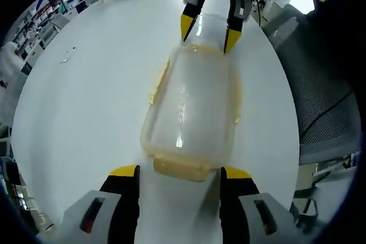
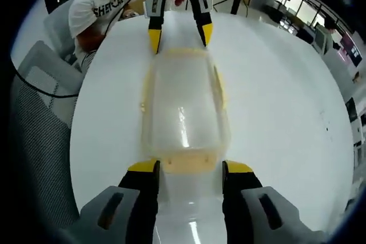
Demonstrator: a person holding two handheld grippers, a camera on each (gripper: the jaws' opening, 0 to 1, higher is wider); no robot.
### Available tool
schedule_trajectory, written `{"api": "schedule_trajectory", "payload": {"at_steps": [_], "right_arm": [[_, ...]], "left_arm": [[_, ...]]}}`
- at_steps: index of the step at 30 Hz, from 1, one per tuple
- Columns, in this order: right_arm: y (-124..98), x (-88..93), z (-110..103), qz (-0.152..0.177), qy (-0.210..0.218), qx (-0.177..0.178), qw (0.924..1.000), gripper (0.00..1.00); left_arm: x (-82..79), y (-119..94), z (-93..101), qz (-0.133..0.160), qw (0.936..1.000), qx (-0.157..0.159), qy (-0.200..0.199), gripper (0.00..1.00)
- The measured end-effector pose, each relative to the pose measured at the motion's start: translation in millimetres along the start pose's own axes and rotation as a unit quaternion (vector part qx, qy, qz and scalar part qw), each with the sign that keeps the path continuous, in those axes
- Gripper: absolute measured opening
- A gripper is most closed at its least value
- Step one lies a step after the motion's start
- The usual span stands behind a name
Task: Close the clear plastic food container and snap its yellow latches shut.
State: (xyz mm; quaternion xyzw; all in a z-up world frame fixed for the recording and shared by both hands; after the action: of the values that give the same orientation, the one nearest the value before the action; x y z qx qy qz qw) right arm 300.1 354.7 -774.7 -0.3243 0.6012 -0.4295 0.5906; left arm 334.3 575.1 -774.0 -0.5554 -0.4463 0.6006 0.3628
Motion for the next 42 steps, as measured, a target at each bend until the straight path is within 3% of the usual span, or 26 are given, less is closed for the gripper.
{"api": "schedule_trajectory", "payload": {"at_steps": [2,9,12,19,22,37,42], "right_arm": [[2,0.2,0,-0.006,0.000,-0.004,1.0000,0.43],[6,0.4,1,-0.023,-0.005,-0.014,0.9996,0.40],[7,-0.4,2,-0.031,-0.013,-0.017,0.9993,0.41],[11,-3.0,1,-0.051,-0.038,-0.018,0.9978,0.38],[12,-4.0,3,-0.058,-0.027,-0.022,0.9977,0.38],[15,-9.1,4,-0.099,-0.037,-0.039,0.9937,0.38],[15,-8.6,9,-0.099,-0.067,-0.055,0.9913,0.39]], "left_arm": [[0.4,0,1.0,-0.012,0.9999,0.008,0.009,0.49],[-2.1,5,-2.0,-0.013,0.9993,0.016,0.032,0.45],[-1.6,9,-2.2,-0.032,0.9978,0.019,0.055,0.45],[-7.0,10,-1.4,-0.027,0.9974,0.024,0.063,0.41],[-8.3,11,2.7,-0.031,0.9956,0.032,0.082,0.35],[-6.4,10,3.8,-0.027,0.9967,0.026,0.072,0.34],[-8.0,10,4.8,-0.031,0.9970,0.024,0.067,0.35]]}}
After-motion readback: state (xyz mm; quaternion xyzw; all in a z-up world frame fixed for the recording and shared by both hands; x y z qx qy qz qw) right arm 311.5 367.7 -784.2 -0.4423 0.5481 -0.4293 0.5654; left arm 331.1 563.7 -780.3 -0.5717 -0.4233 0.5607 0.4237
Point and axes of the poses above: the point that each gripper's makers call its tool centre point, and the gripper's own axes: y roughly forward along the fingers, z roughly to its right, x roughly out of its underside, the point moved 7 cm from there along -y, roughly backward along the fingers, and after that the axes turned 3 degrees about -y, right-handed, at the moved point
